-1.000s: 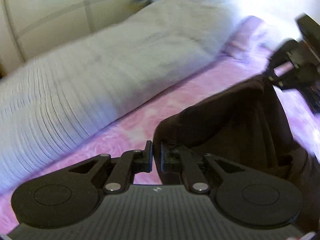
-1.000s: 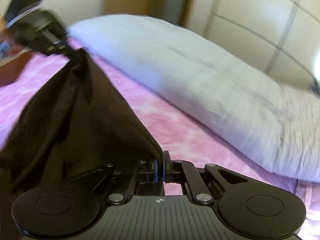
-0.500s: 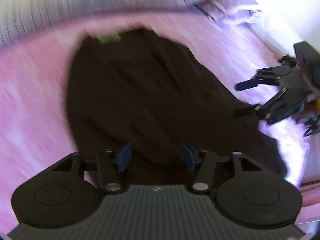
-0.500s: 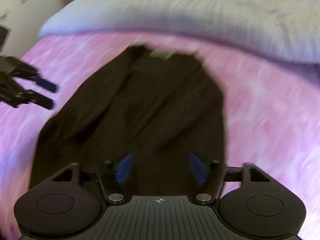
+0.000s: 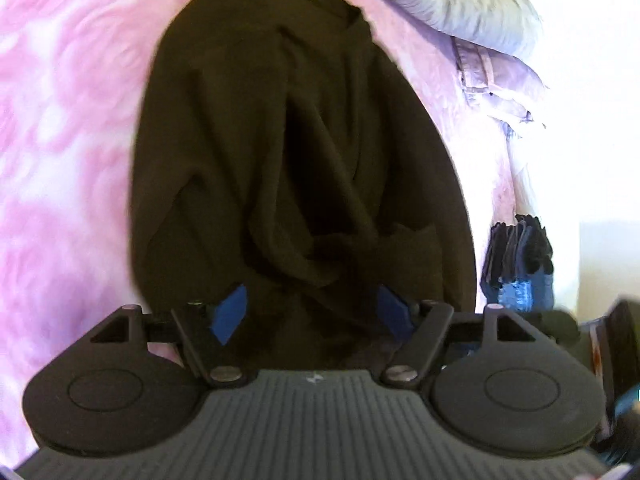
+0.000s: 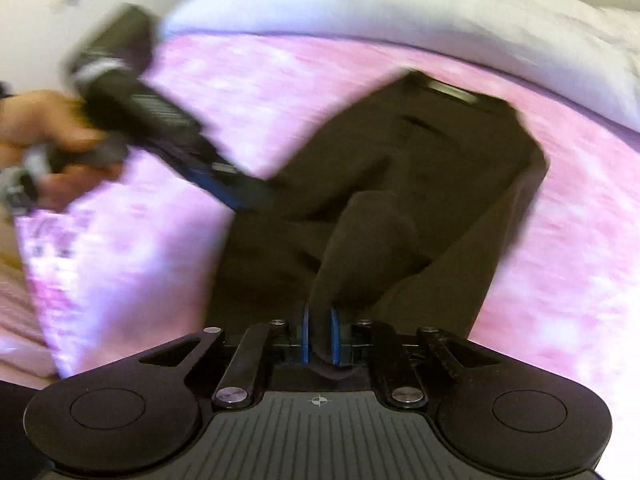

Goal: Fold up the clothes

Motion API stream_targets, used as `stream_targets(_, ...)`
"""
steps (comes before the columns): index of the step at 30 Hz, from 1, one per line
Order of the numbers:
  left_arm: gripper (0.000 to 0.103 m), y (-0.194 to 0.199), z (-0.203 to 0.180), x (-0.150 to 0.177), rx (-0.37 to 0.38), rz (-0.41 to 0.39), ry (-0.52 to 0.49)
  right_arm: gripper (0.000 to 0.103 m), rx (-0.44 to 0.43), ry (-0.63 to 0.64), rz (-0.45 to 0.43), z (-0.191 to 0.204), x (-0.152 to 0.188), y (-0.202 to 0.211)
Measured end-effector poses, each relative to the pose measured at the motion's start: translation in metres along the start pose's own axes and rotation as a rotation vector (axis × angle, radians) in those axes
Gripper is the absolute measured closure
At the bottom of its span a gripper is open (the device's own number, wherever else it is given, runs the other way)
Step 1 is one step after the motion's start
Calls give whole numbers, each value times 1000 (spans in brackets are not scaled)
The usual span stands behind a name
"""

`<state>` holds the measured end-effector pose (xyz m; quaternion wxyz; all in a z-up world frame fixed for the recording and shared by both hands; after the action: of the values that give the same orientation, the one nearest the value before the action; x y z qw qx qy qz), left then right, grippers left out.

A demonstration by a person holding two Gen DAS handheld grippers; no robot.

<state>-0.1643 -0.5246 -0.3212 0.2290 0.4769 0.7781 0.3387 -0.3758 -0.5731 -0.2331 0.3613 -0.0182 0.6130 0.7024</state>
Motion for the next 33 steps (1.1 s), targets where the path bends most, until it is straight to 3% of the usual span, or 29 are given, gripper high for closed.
stream_targets(5, 34, -13, 21, 3, 38, 44, 83, 102, -99, -84, -56, 58, -9, -1)
stream_targets(8, 35, -42, 32, -3, 53, 45, 155, 103, -42, -116, -46, 59, -3, 5)
stream_targets(11, 38, -63, 30, -9, 63, 48, 154, 103, 65, -159, -10, 39, 14, 17)
stream_targets(13, 53, -73, 25, -10, 77, 57, 136, 103, 135, -244, -4, 19, 27, 26)
stream_targets(14, 77, -77, 20, -10, 86, 64, 116, 103, 152, -288, -17, 10, 31, 29)
stream_targets(15, 90, -78, 12, -9, 94, 71, 74, 97, 162, -333, -33, 1, 34, 30)
stream_targets(16, 90, -75, 3, -9, 99, 68, 28, 88, 175, -368, -45, -6, 37, 31)
stream_targets(18, 93, -64, -13, -6, 137, 66, -33, 16, 174, -415, -80, -10, 35, 27)
stream_targets(19, 93, -56, -20, -4, 165, 65, -53, 10, 154, -420, -104, -11, 34, 24)
stream_targets(22, 93, -34, -31, -1, 224, 73, -92, 10, 83, -399, -120, -14, 33, 7)
stream_targets(23, 93, -27, -32, 0, 228, 77, -105, 17, 59, -387, -99, -15, 32, -1)
stream_targets(24, 93, -25, -31, 0, 205, 75, -110, 52, 21, -386, -81, -17, 32, -8)
stream_targets(25, 91, -25, -27, -2, 183, 64, -96, 71, 12, -389, -69, -22, 31, -7)
stream_targets(26, 84, -25, -23, -4, 162, 53, -83, 78, 30, -392, -59, -27, 29, -2)
stream_targets(28, 64, -26, -16, -7, 118, 32, -55, 81, 66, -386, -72, -45, 28, 21)
stream_targets(32, 60, -29, -3, -14, 39, -9, 2, 83, 251, -403, -122, -97, 20, 78)
stream_targets(33, 60, -36, -7, -16, 50, -15, 23, 83, 282, -406, -129, -109, 18, 87)
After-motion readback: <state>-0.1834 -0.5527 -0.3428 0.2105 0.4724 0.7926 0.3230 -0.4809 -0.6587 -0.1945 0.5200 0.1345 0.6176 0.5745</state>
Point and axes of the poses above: each gripper's, at about its wrist camera, not at the fingertips, and y roughly against the way its jaws point, z to its left, x to its underside, the point moved 3 cm from there along -y, roughly the way its jaws point, and after that the axes turned 2 degrees about x, right-handed, at the moved point
